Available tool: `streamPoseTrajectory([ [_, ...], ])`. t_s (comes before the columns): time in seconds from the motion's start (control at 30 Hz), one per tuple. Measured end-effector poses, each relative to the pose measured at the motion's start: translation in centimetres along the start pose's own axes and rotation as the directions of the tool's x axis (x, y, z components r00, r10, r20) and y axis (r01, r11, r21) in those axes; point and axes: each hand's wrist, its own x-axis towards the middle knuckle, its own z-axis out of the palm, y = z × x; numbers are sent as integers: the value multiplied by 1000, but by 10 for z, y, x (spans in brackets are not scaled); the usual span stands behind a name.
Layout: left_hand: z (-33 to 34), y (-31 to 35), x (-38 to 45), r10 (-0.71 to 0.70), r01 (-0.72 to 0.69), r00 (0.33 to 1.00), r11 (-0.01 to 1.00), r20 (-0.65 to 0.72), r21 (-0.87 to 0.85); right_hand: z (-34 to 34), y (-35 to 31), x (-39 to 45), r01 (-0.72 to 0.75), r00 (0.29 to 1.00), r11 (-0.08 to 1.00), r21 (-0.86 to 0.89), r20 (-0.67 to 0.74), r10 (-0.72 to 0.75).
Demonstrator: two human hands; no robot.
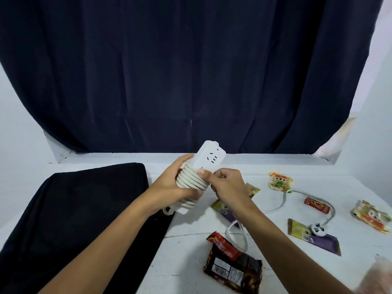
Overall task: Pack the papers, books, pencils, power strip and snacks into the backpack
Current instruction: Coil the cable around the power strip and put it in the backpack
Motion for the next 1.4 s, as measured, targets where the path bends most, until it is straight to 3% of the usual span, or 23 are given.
streamPoseTrajectory([
  [0.1, 10, -4, 0, 78, -77, 995, 997, -65, 15, 0, -3, 2, 52, 998, 997, -59, -27, -54],
  [0.23, 12, -11, 5, 121, -111, 985, 990, -121, 86, -1, -3, 0, 84, 996, 952, -296, -8, -90],
  [0.33, 7, -12, 9, 108, -99, 984, 993, -144, 71, -8, -4, -2, 19, 991, 961, -276, 134, 19],
  [0.43, -13, -13, 14, 95, -74, 963, 993, -251, 90, -27, -7, -2, -112, 931, 960, -258, 310, 192],
  [0.53, -32, -17, 19, 80, -24, 965, 975, -249, 221, -37, -9, -1, -9, 953, 927, -375, 279, 122],
  [0.6, -30, -19, 19, 53, 34, 976, 922, -213, 385, -30, -11, -5, 150, 960, 806, -572, 281, 21],
  [0.67, -24, -18, 18, 5, 76, 988, 858, -156, 509, -18, -9, -10, 303, 947, 613, -729, 302, -109],
  [0.73, -21, -14, 17, -58, 83, 997, 767, -59, 636, -14, -11, -14, 429, 903, 468, -773, 345, -257],
  [0.8, -22, -10, 14, -166, 61, 982, 722, 87, 689, -19, -17, -11, 506, 857, 422, -752, 387, -339],
  [0.9, -24, -10, 9, -246, 19, 937, 744, 248, 668, -28, -23, -4, 564, 825, 436, -701, 457, -333],
  [1.1, -29, -8, 6, -272, -26, 895, 760, 353, 650, -31, -24, 0, 532, 835, 626, -571, 479, -273],
  [1.3, -32, -2, 4, -344, 27, 851, 784, 397, 621, -21, -27, -6, 694, 706, 536, -481, 601, -376],
  [1.4, -31, 3, -4, -297, -24, 801, 852, 520, 523, -21, -31, -2, 533, 776, 762, -368, 572, -266],
])
